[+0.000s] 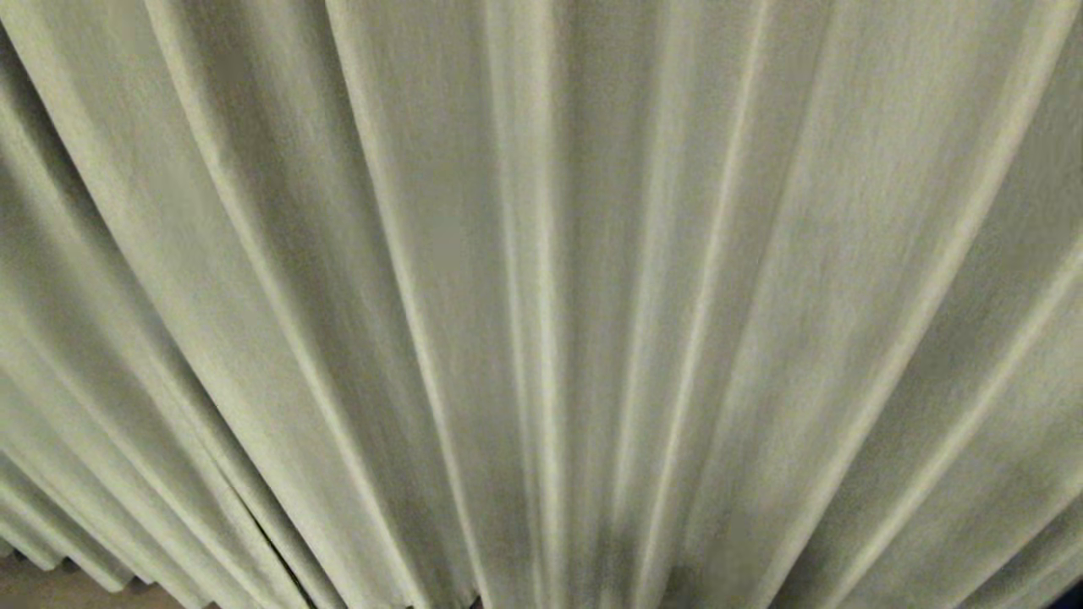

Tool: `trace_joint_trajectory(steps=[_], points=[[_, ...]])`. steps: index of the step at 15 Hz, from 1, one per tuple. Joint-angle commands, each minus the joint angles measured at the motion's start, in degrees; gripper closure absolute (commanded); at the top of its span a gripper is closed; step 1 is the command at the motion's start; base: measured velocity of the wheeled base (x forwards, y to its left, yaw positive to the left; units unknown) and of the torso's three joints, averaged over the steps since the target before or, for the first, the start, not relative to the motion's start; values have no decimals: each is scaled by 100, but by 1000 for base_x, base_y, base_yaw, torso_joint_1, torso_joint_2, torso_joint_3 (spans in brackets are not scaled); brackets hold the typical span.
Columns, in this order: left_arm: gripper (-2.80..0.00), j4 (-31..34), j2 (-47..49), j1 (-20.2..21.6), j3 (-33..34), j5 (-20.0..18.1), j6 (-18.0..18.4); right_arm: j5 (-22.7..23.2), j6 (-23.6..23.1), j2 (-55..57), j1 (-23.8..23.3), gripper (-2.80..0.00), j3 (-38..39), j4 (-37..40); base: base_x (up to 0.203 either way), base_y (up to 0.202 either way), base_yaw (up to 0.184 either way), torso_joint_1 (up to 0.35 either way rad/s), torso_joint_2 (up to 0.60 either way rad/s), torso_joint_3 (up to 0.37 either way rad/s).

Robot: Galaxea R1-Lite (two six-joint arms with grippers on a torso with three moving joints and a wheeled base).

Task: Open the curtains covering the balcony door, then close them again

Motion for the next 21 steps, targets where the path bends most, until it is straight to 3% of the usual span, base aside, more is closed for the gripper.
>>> trace_joint_trajectory(steps=[1, 21], points=[[0, -3, -2, 0, 2, 3, 0, 0, 0, -2, 2, 0, 0, -4, 0, 0, 0, 0, 0, 0], [0, -3, -2, 0, 2, 3, -8, 0, 0, -2, 2, 0, 0, -4, 0, 0, 0, 0, 0, 0]])
